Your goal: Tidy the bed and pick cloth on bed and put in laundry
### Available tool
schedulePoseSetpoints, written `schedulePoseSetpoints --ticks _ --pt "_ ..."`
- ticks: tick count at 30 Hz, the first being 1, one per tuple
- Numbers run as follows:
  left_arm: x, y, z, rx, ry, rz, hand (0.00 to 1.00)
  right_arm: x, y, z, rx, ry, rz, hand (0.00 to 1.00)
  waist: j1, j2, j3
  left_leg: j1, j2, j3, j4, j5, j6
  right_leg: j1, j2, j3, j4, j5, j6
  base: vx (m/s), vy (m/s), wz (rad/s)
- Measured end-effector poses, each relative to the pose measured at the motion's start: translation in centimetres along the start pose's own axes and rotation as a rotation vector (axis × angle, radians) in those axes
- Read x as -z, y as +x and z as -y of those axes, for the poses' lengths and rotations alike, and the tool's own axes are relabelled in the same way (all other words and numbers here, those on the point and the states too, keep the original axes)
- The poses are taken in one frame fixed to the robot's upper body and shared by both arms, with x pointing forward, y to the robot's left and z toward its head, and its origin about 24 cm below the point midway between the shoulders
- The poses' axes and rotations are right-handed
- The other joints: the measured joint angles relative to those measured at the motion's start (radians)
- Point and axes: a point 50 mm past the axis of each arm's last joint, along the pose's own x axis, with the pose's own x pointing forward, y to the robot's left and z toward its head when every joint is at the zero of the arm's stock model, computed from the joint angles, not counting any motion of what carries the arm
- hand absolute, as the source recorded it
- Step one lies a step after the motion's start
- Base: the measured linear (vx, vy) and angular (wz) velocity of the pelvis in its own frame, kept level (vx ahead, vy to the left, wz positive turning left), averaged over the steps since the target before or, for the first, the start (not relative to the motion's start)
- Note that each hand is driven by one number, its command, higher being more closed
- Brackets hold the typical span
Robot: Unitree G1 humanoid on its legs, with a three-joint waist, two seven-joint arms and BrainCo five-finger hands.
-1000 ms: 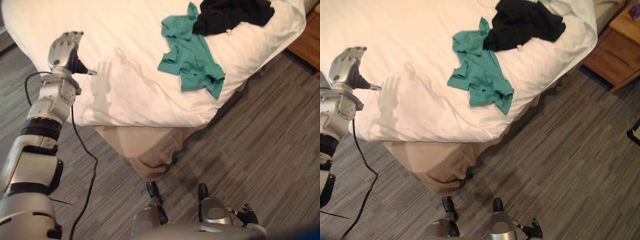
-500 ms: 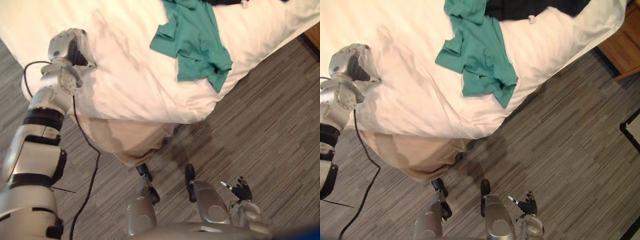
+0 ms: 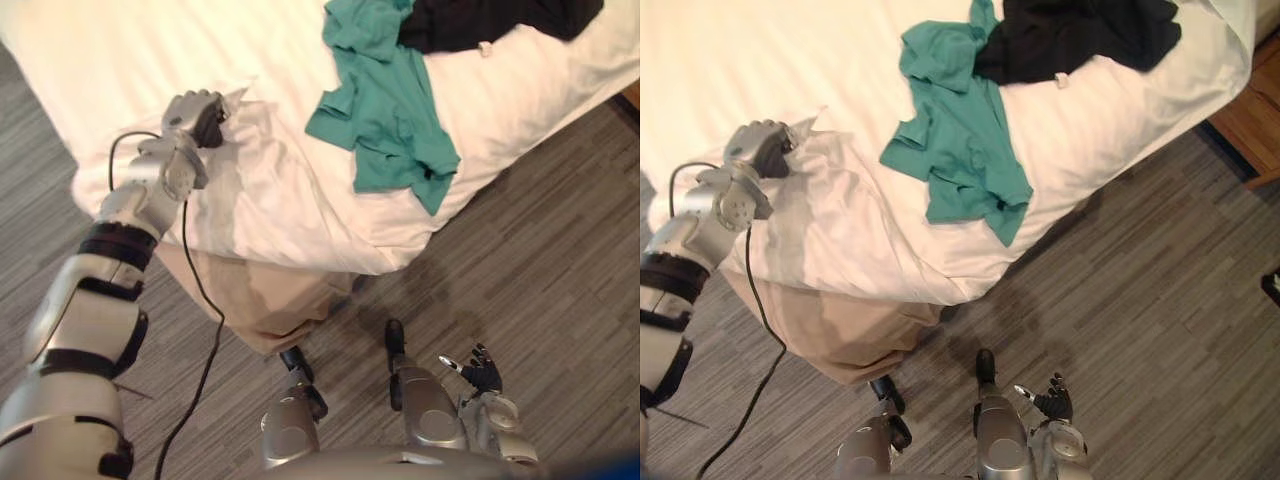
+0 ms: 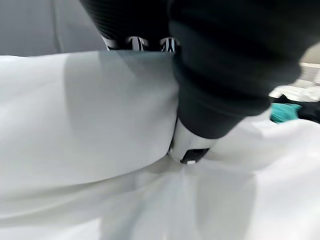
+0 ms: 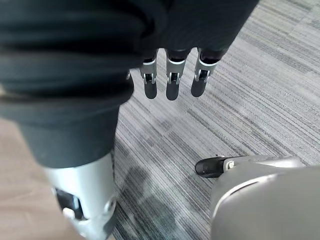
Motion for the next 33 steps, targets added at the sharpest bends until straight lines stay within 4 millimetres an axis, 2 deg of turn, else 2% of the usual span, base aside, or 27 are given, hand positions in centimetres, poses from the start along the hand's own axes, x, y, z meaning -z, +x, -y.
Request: schedulePoseSetpoints --ticks 1,4,6,11,12,14,17,18,21,23,25,28,30,32,33 --pt "0.6 -1.4 1.5 0.051 0.005 0.0 1.0 0.7 0.0 0.4 0.007 -0.014 -0.038 0.0 -0.004 0.0 0.0 0.029 -0.01 -0.018 0.0 -0.003 -0.004 0.035 -0.009 -0.012 0.0 -0.001 -0.001 0.03 0.045 0.19" --pt "1.4 -4.0 3.9 0.136 0.008 0.007 1.0 2.4 -0.2 1.4 0.025 -0.065 -0.112 0.0 -0.011 0.016 -0.016 0.073 -0.016 -0.05 0.0 -0.031 -0.031 0.091 -0.014 -0.046 -0.001 -0.008 -0.012 0.04 0.052 0.2" --pt "1.8 -6.2 5.6 0.178 -0.034 -0.003 1.0 3.6 -0.6 2.1 0.038 -0.084 -0.165 0.0 -0.01 0.036 -0.049 0.083 -0.02 -0.074 0.0 -0.068 -0.024 0.111 -0.016 -0.067 -0.001 -0.015 -0.006 0.01 0.091 0.26" --pt "3.2 -10.9 8.0 0.268 -0.149 -0.074 1.0 4.7 -0.9 2.6 0.023 -0.118 -0.218 0.0 0.011 0.029 -0.092 0.117 -0.044 -0.117 0.0 -0.127 -0.019 0.169 -0.038 -0.1 -0.005 -0.071 -0.001 -0.05 0.063 0.24" --pt "3.4 -12.3 8.5 0.289 -0.178 -0.092 1.0 4.9 -1.0 2.7 0.016 -0.138 -0.222 0.0 0.013 0.028 -0.109 0.117 -0.046 -0.133 0.0 -0.146 -0.018 0.178 -0.041 -0.108 -0.006 -0.093 -0.001 -0.08 0.024 0.29" --pt "3.4 -14.3 9.4 0.336 -0.244 -0.109 1.0 5.0 -1.0 2.7 0.01 -0.152 -0.226 0.0 0.02 0.031 -0.127 0.117 -0.047 -0.158 -0.001 -0.163 -0.018 0.191 -0.039 -0.12 -0.011 -0.107 0.005 -0.13 0.032 0.27" --pt "2.6 -17.4 10.4 0.404 -0.336 -0.107 1.0 5.8 -1.5 3.0 0.002 -0.192 -0.248 0.0 0.046 0.026 -0.154 0.124 -0.051 -0.18 -0.004 -0.179 -0.024 0.212 -0.042 -0.142 -0.029 -0.112 0.01 -0.14 0.039 0.18" --pt "2.3 -18.3 10.7 0.421 -0.368 -0.108 0.0 6.2 -1.7 3.1 0.003 -0.194 -0.262 0.0 0.053 0.024 -0.165 0.123 -0.054 -0.186 -0.006 -0.182 -0.022 0.219 -0.042 -0.144 -0.036 -0.112 0.011 -0.1 0.039 0.21" --pt "1.2 -20.9 11.5 0.428 -0.504 -0.142 0.0 7.0 -2.1 3.3 -0.007 -0.227 -0.299 0.0 0.065 0.019 -0.199 0.117 -0.064 -0.21 -0.007 -0.182 -0.022 0.22 -0.047 -0.143 -0.038 -0.11 0.014 -0.07 0.037 0.13" --pt "0.3 -22.6 12.7 0.403 -0.679 -0.214 0.0 7.2 -2.2 3.2 -0.023 -0.239 -0.308 0.0 0.08 0.018 -0.206 0.123 -0.069 -0.214 -0.007 -0.182 -0.022 0.233 -0.049 -0.143 -0.048 -0.107 0.018 -0.01 0.015 0.02" --pt "-0.3 -23.5 13.5 0.412 -0.765 -0.25 0.0 7.4 -2.2 3.2 -0.029 -0.241 -0.315 0.0 0.092 0.017 -0.206 0.13 -0.072 -0.221 -0.007 -0.182 -0.022 0.246 -0.049 -0.144 -0.057 -0.105 0.021 0.02 -0.001 0.08" --pt "-1.4 -25.1 14.9 0.431 -0.922 -0.314 0.0 7.8 -2.4 3.2 -0.034 -0.255 -0.336 0.0 0.093 0.008 -0.211 0.141 -0.081 -0.26 -0.006 -0.182 -0.021 0.282 -0.052 -0.173 -0.071 -0.105 0.023 0.08 -0.011 0.26" --pt "-2.0 -26.6 16.7 0.47 -1.034 -0.389 0.0 8.1 -2.6 3.3 -0.037 -0.263 -0.348 0.0 0.107 0.0 -0.22 0.156 -0.086 -0.27 -0.005 -0.181 -0.016 0.307 -0.053 -0.181 -0.072 -0.104 0.026 0.12 -0.024 0.21" --pt "-2.2 -29.7 20.1 0.574 -1.101 -0.561 0.0 8.2 -2.7 3.0 -0.059 -0.279 -0.348 0.0 0.114 -0.008 -0.229 0.167 -0.088 -0.291 -0.003 -0.182 -0.014 0.334 -0.054 -0.202 -0.072 -0.116 0.03 0.14 -0.037 0.26" --pt "-2.3 -30.7 20.9 0.612 -1.108 -0.604 0.0 8.2 -2.7 2.9 -0.063 -0.282 -0.349 0.0 0.115 -0.012 -0.23 0.17 -0.088 -0.292 -0.003 -0.183 -0.014 0.338 -0.053 -0.205 -0.071 -0.12 0.029 0.11 -0.034 0.17"
